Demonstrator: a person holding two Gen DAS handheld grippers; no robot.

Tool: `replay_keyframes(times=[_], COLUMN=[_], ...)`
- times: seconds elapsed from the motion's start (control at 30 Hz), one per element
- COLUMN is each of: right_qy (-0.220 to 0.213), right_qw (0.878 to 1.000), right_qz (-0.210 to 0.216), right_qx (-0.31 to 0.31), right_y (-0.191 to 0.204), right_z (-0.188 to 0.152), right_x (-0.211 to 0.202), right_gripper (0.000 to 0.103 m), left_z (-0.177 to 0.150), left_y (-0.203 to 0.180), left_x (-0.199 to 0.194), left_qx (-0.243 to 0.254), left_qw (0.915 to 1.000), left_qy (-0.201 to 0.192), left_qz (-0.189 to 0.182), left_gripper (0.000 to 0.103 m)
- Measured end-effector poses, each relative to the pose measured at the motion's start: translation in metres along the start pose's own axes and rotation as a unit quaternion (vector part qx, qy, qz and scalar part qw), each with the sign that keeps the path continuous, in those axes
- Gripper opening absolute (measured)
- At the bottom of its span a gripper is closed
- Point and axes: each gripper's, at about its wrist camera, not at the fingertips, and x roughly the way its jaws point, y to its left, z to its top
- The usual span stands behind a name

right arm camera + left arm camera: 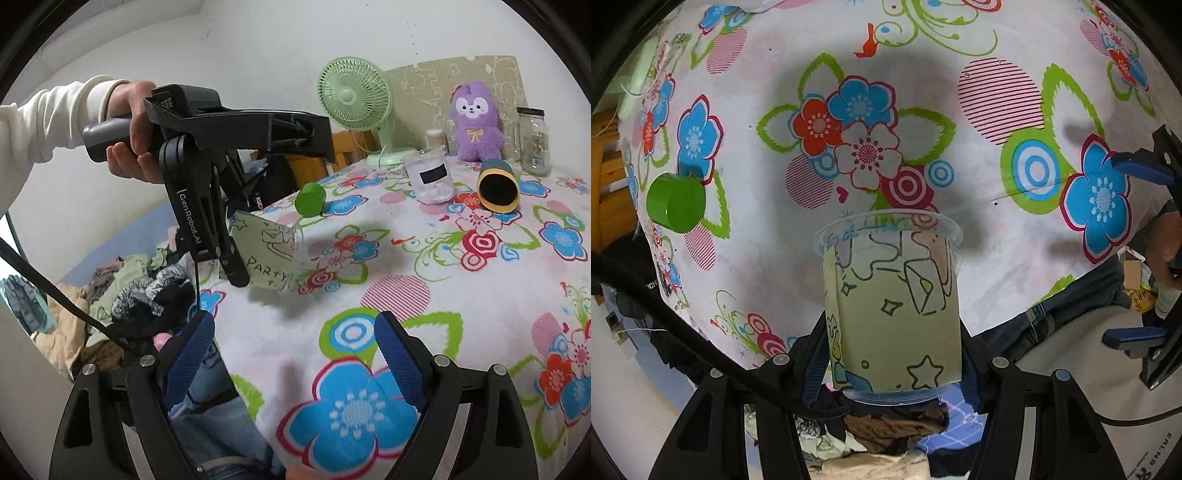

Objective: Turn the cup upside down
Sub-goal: 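Lift the cup with the left gripper and rotate it upside down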

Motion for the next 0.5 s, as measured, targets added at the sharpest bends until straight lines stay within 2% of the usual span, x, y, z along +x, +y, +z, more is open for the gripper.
replay_keyframes(times=[0.1, 0.2, 0.33, 0.4, 0.5], right_qy=[-0.008, -0.013, -0.011, -0.009, -0.005], right_qw=[1.0, 1.0, 1.0, 1.0, 1.0], right_qz=[0.006, 0.008, 0.006, 0.004, 0.0], right_qx=[0.002, 0.003, 0.0, -0.001, 0.002], right_y=[0.001, 0.003, 0.005, 0.004, 0.002], right_z=[0.002, 0.004, 0.004, 0.004, 0.005], right_x=[0.003, 0.003, 0.003, 0.003, 0.005], right_gripper=[0.09, 0.09, 0.09, 0.09, 0.09], left_z=[0.009, 0.018, 0.026, 0.027, 0.025], left_y=[-0.003, -0.009, -0.013, -0.011, -0.009], left_x=[-0.001, -0.005, -0.007, -0.005, -0.004], left_qx=[0.004, 0.013, 0.015, 0.013, 0.006], left_qw=[0.9999, 0.9995, 0.9995, 0.9995, 0.9996], left_qy=[0.013, 0.005, -0.003, -0.002, -0.004], left_qz=[0.009, 0.027, 0.027, 0.028, 0.026], left_gripper=[0.062, 0.062, 0.063, 0.066, 0.076])
